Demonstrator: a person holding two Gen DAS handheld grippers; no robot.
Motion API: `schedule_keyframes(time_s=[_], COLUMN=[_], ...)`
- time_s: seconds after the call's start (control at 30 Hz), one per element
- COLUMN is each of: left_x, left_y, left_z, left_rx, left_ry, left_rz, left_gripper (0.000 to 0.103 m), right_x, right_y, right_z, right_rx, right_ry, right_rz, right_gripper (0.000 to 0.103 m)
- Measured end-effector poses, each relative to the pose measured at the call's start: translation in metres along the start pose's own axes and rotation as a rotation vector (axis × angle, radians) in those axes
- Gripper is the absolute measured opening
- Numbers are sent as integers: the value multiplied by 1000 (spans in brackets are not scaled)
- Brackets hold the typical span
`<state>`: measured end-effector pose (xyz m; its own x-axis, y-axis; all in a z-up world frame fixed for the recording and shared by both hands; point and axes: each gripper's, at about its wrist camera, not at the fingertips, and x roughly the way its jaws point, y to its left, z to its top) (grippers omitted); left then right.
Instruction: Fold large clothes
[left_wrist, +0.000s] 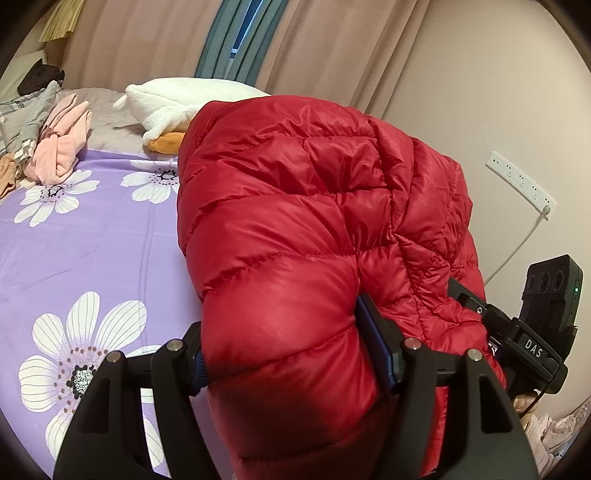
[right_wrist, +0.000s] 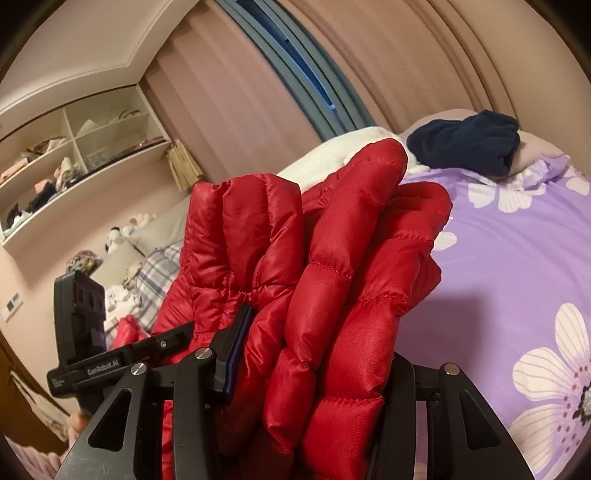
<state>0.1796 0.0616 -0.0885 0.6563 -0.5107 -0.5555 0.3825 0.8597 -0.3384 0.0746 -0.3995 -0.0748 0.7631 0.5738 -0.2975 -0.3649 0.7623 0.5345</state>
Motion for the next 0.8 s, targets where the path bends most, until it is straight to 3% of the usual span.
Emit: schedule_keyframes(time_s=[0.8], left_x=[-18], left_y=[2], left_z=[-10], left_rx=[-44], left_ry=[-18], left_rz=[18], left_gripper=[67], right_x=[15], right_y=[-2], right_z=[12], right_rx=[-49], right_ry=[36], right_rz=[36], right_gripper=[47])
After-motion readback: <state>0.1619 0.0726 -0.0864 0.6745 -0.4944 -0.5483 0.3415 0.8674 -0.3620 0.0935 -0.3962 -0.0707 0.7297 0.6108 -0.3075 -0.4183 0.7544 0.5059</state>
